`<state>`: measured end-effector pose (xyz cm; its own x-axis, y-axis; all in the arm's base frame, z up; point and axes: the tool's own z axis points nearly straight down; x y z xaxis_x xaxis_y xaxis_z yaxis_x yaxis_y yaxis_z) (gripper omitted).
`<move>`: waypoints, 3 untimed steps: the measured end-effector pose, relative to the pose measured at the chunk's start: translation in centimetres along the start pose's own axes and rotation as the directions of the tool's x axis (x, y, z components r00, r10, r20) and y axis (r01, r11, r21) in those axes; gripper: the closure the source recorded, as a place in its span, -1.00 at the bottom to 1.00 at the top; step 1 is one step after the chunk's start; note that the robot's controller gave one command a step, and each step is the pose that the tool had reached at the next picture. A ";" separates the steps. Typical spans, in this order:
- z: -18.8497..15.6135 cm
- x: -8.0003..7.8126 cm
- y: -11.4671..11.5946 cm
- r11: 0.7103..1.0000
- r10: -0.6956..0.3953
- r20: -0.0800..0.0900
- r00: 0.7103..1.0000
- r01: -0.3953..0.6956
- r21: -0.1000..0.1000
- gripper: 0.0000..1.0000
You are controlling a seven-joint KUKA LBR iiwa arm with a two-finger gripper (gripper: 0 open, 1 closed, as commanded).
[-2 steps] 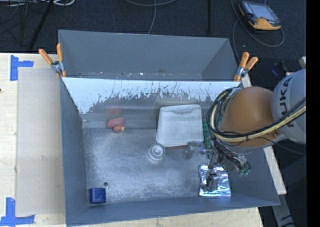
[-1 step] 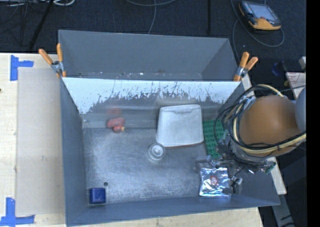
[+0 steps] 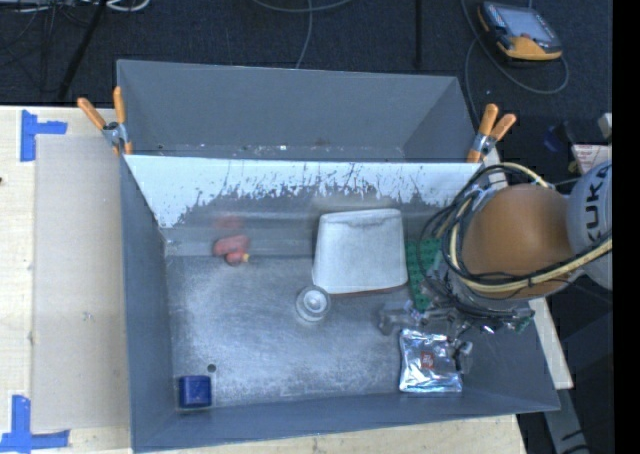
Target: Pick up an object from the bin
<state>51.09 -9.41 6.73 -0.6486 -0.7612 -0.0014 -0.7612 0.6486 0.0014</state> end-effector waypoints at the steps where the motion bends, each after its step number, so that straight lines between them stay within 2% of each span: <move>1: -0.3 0.0 0.0 1.000 0.004 0.001 1.000 -0.004 0.002 1.00; 2: -11.0 -1.0 -1.9 0.997 0.081 0.005 0.997 -0.081 0.008 1.00; 3: -19.1 -0.9 -0.7 0.997 0.079 0.004 0.997 -0.079 0.007 1.00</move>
Offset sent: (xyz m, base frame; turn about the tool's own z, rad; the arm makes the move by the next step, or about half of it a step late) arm 0.0000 0.0000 0.0000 0.0000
